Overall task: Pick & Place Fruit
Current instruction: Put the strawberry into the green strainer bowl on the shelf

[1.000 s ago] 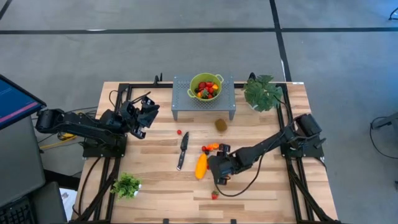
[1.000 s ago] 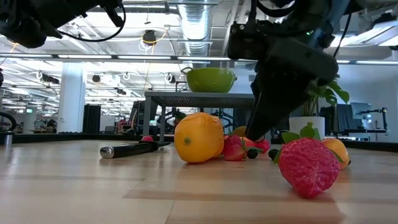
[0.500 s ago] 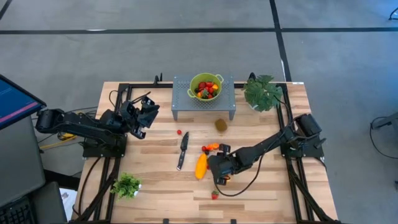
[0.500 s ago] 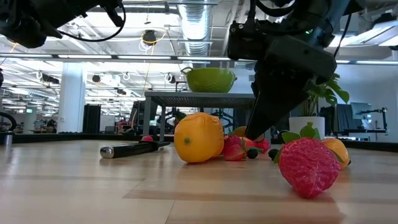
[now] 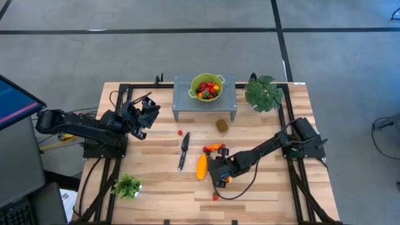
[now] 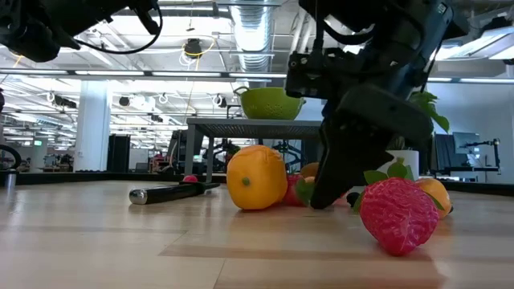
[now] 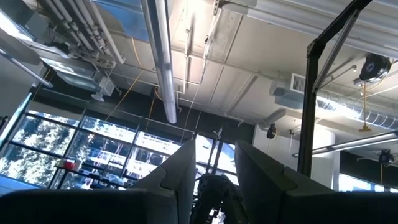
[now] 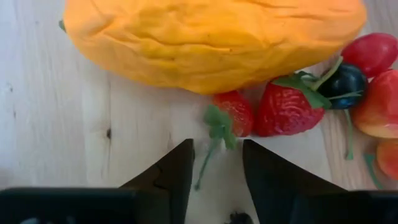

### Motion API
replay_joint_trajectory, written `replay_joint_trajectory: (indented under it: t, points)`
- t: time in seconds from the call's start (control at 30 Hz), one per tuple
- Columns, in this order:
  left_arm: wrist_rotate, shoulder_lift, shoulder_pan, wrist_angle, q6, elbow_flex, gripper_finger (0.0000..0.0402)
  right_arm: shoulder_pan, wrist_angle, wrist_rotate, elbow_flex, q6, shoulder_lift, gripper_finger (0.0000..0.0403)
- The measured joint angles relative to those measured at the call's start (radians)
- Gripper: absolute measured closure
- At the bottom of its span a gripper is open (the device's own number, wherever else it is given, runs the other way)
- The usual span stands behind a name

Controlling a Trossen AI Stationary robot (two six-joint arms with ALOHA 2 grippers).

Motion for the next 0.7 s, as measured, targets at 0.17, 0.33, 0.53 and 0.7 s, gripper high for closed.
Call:
replay_joint_trajectory:
  t: [0.17, 0.33, 0.53, 0.7]
  points:
    - [-0.003, 0.000, 0.000, 0.001, 0.000, 0.000, 0.0296, 0.000, -0.004, -0.009, -0.002, -0.010, -0.007, 0.0344]
    - [-0.003, 0.000, 0.000, 0.001, 0.000, 0.000, 0.0296, 0.000, -0.007, -0.011, -0.002, -0.029, -0.007, 0.0394]
    - [-0.003, 0.000, 0.000, 0.000, 0.000, 0.000, 0.0296, 0.001, -0.065, -0.001, 0.036, -0.074, -0.005, 0.0399]
    - [-0.003, 0.000, 0.000, 0.001, 0.000, 0.000, 0.0296, 0.003, -0.214, 0.031, 0.109, -0.083, -0.027, 0.0401]
